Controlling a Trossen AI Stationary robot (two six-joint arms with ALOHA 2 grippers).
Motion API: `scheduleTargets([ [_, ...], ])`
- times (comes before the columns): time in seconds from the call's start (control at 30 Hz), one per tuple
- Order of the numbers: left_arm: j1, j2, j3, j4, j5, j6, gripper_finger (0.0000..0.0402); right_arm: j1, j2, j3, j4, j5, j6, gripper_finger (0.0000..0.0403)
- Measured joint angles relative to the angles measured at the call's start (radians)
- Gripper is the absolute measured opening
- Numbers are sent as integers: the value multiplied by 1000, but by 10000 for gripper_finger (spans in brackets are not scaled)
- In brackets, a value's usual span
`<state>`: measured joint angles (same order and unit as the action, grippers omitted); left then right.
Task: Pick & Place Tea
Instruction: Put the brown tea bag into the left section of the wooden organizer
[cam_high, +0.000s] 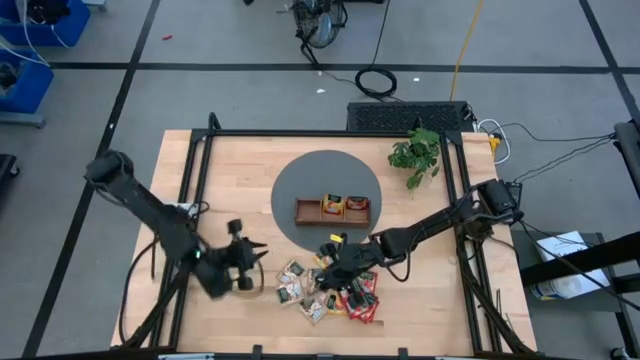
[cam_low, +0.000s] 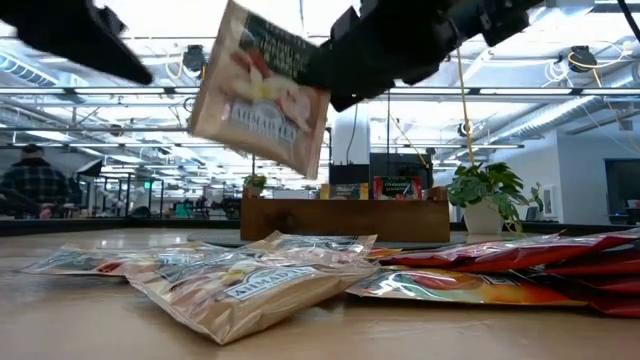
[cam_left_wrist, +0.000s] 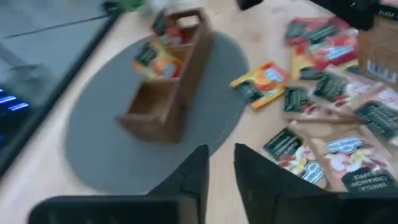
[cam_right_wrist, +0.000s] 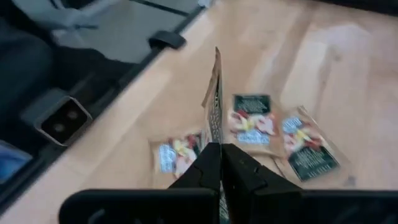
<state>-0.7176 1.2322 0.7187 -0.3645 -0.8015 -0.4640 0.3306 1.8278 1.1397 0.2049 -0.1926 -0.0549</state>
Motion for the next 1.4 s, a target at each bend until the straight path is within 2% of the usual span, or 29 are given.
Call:
scheduleTargets([
  [0.1, 128, -152, -184, 386, 264, 283, 23, -16, 0, 0, 19, -54, -16, 0],
  [0.17, 237, -237, -307, 588, 464, 399, 7, -23, 0, -7, 34, -72, -39, 0],
  [0.23, 350, -320, -426, 755, 633, 442, 8, -28, -1, -24, 45, -71, -61, 0],
  [0.3, 436, -388, -533, 868, 710, 409, 7, -36, -1, -45, 60, -71, -71, 0],
  [0.37, 497, -438, -614, 929, 721, 370, 4, -51, -1, -53, 60, -73, -78, 0],
  [0.47, 541, -467, -672, 967, 723, 354, 5, -93, -23, -53, 45, -72, -100, 0],
  [0.7, 538, -455, -673, 1011, 693, 403, 7, -204, -110, -53, 31, -59, -136, 0],
  [0.9, 539, -428, -674, 932, 481, 403, 8, -226, -159, -53, -61, 155, -197, 0],
  [1.0, 540, -429, -673, 985, 449, 365, 18, -239, -190, -52, -92, 215, -202, 0],
  [1.2, 539, -428, -673, 987, 504, 410, 6, -348, -222, 73, -309, 211, -196, 0],
  [1.4, 539, -428, -673, 993, 493, 410, 17, -493, -181, 189, -430, 65, -281, 0],
])
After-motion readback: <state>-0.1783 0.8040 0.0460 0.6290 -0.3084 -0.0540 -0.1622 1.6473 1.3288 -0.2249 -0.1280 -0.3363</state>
